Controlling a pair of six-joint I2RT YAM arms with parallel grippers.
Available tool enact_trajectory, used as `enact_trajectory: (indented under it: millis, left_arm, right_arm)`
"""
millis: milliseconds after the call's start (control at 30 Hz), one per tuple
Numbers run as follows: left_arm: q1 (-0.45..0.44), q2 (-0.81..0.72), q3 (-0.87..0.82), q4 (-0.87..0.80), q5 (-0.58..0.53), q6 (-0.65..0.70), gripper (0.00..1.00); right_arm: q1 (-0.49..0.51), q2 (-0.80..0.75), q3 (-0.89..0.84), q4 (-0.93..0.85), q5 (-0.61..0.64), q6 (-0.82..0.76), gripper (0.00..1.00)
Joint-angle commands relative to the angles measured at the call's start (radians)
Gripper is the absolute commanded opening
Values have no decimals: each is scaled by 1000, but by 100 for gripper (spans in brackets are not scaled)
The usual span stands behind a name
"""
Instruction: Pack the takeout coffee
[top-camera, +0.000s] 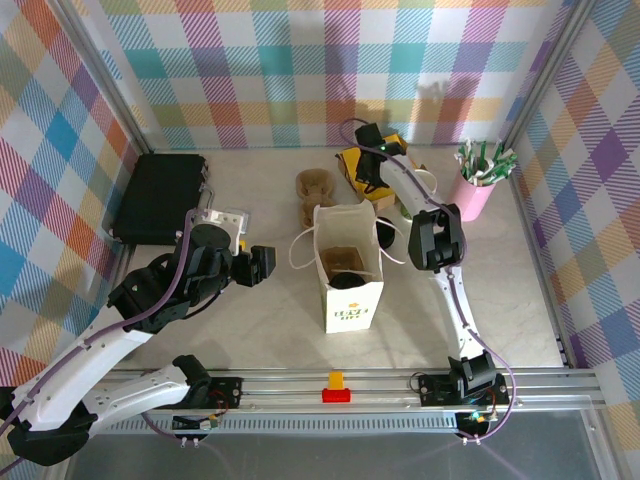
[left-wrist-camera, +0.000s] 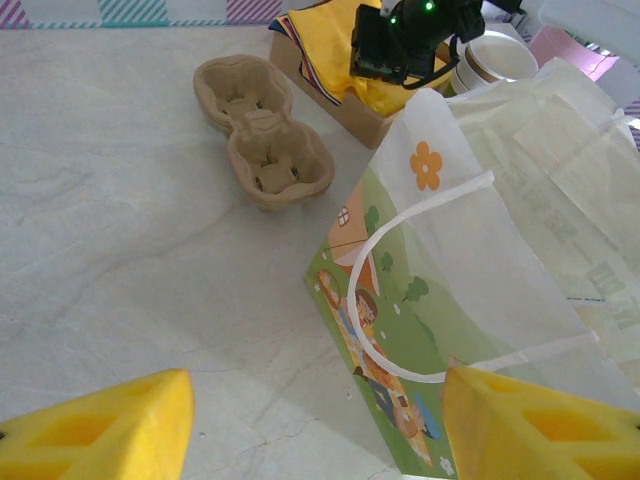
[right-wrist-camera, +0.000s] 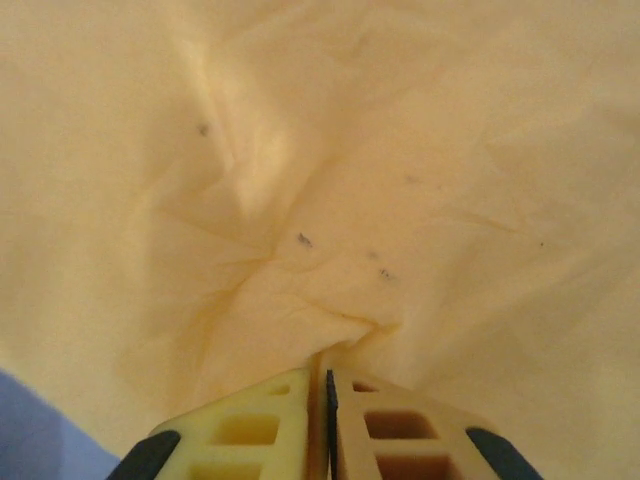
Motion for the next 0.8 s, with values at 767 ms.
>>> enact_trajectory:
  millis: [767]
  left_arm:
    - [9,-9,59,6,3,14,66]
  right_arm:
    - [-5,-419,73,-44,-109,-45,0]
